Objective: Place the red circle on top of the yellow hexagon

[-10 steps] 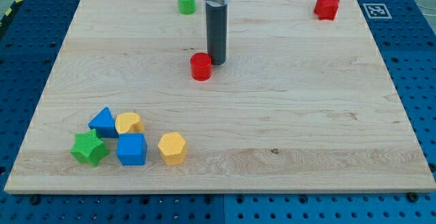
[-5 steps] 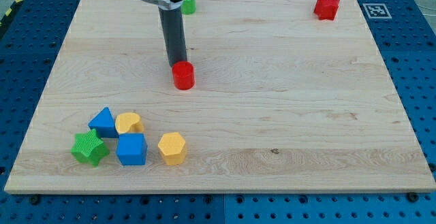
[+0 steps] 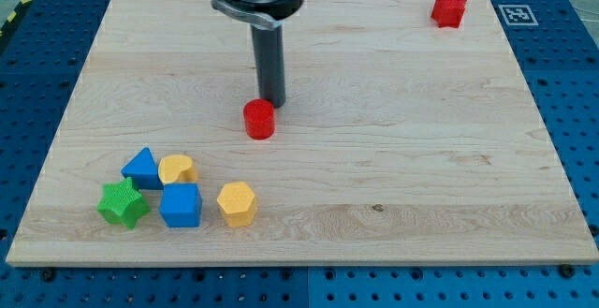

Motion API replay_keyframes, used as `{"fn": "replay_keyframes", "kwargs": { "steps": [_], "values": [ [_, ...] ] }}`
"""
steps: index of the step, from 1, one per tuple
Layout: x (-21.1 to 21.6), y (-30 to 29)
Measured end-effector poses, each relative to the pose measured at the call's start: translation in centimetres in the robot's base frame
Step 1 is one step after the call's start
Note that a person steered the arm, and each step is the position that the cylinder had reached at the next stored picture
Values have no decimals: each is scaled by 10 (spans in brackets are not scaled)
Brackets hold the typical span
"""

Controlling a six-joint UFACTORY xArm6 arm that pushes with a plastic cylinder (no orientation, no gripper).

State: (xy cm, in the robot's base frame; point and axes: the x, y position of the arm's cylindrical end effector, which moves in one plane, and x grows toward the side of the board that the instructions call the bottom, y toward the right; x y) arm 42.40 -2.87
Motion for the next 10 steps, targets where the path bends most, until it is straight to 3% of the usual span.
{"fn": "replay_keyframes", "kwargs": {
  "steps": [7, 9, 10],
  "values": [
    [53, -7],
    [-3, -7],
    [-6, -25]
  ]
}}
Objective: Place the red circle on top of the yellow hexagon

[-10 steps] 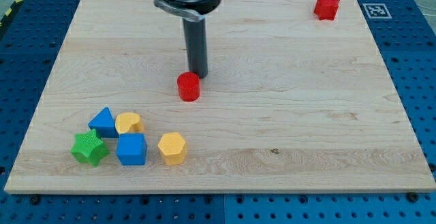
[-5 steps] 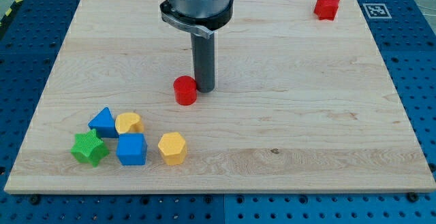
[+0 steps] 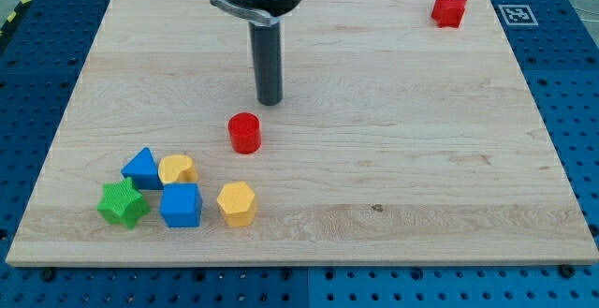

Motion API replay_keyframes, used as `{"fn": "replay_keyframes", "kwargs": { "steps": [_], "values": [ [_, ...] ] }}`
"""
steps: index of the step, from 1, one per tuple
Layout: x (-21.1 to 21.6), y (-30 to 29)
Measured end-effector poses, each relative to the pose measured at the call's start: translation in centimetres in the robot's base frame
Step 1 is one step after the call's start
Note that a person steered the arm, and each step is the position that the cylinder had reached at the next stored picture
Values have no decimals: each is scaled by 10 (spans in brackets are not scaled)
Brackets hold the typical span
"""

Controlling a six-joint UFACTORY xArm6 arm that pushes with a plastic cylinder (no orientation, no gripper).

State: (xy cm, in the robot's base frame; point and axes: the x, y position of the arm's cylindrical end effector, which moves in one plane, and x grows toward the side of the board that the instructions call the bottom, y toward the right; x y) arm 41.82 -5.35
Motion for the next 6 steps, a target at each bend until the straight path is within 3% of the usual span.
{"fn": "replay_keyframes", "kwargs": {
  "steps": [2, 6],
  "values": [
    [10, -11],
    [86, -11]
  ]
}}
